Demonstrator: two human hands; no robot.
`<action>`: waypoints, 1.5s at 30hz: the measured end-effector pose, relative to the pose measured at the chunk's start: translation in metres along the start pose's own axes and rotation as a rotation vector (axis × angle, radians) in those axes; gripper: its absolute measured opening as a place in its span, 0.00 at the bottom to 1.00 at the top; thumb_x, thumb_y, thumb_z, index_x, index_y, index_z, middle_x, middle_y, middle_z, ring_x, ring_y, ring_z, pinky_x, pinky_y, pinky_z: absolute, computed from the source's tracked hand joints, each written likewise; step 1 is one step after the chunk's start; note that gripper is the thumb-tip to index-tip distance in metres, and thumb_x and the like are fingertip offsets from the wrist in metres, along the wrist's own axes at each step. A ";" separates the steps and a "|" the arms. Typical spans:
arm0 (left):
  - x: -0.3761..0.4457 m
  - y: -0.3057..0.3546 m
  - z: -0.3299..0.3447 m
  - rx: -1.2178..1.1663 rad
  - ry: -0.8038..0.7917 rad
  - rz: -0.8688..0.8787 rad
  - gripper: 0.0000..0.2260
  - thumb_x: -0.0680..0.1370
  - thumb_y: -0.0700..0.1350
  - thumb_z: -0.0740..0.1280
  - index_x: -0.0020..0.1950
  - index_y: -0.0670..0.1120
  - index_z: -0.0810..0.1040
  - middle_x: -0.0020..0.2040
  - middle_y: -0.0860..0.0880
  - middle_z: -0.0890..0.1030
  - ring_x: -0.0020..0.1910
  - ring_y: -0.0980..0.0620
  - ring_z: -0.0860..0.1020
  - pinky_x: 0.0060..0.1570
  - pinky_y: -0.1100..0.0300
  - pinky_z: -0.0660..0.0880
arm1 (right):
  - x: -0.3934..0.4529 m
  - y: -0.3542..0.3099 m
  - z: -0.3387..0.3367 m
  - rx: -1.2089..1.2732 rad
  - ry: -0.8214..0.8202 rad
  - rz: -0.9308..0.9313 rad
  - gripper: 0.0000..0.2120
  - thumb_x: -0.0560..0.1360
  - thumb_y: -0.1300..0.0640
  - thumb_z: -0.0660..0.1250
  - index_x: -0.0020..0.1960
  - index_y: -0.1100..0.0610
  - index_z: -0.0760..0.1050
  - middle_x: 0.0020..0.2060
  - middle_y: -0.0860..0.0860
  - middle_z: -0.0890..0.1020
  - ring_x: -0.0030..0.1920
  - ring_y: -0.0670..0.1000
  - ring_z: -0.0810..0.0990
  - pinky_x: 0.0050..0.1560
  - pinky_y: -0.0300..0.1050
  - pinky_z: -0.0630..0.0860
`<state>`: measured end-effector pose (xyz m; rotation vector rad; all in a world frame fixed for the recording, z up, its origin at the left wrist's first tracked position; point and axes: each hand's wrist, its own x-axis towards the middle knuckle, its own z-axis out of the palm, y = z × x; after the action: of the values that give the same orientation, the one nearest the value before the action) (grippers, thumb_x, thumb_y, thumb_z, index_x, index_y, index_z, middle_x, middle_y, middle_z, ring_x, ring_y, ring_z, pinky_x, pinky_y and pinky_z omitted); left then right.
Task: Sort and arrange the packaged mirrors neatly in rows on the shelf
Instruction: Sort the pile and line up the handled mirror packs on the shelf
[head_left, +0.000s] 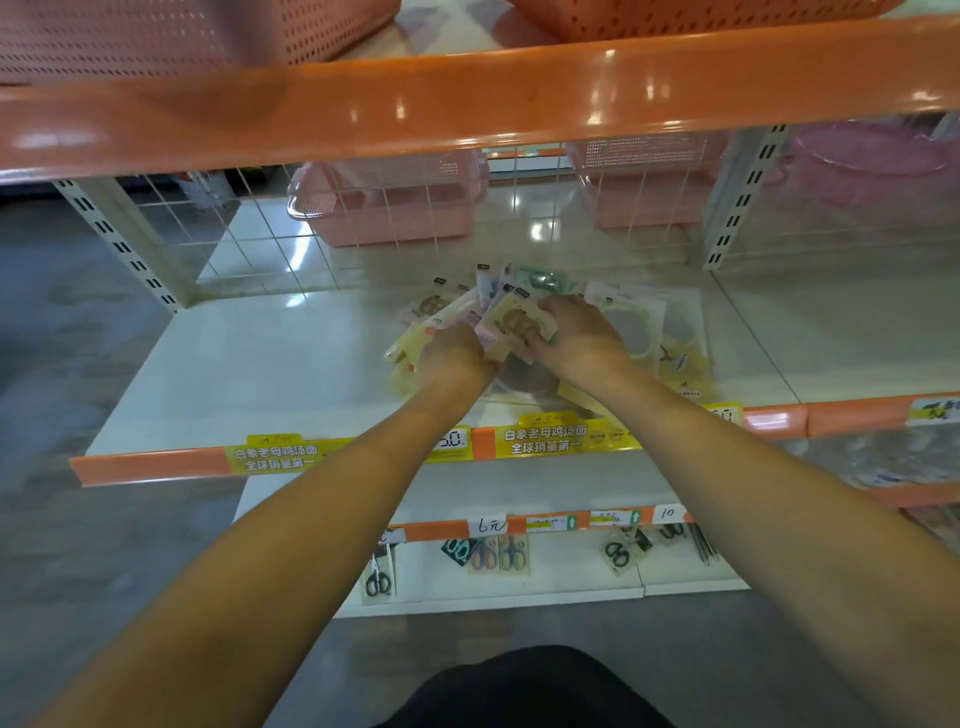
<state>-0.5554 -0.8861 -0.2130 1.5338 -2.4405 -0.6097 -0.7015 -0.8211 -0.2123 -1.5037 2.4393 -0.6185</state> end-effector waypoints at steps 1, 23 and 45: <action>-0.001 -0.001 0.000 -0.002 0.002 -0.004 0.10 0.75 0.51 0.68 0.41 0.46 0.82 0.35 0.49 0.79 0.36 0.50 0.78 0.35 0.59 0.74 | -0.001 0.001 0.000 0.004 0.002 -0.002 0.26 0.75 0.44 0.65 0.69 0.53 0.69 0.65 0.54 0.73 0.64 0.57 0.72 0.61 0.54 0.72; -0.006 -0.025 0.001 -1.066 -0.110 -0.352 0.15 0.71 0.37 0.75 0.55 0.35 0.79 0.48 0.40 0.82 0.43 0.46 0.80 0.44 0.56 0.80 | -0.008 0.000 -0.003 0.085 0.052 -0.005 0.22 0.78 0.51 0.63 0.69 0.57 0.68 0.64 0.55 0.73 0.63 0.57 0.72 0.60 0.49 0.71; -0.023 -0.043 -0.011 -1.205 -0.093 -0.463 0.13 0.70 0.36 0.75 0.53 0.38 0.79 0.49 0.40 0.83 0.45 0.45 0.81 0.54 0.49 0.79 | -0.004 -0.023 0.006 0.196 0.089 -0.081 0.15 0.77 0.53 0.64 0.61 0.58 0.73 0.58 0.54 0.77 0.56 0.56 0.77 0.56 0.50 0.74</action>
<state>-0.5064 -0.8847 -0.2207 1.4085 -1.1595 -1.7903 -0.6794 -0.8283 -0.2078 -1.5315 2.3106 -0.9300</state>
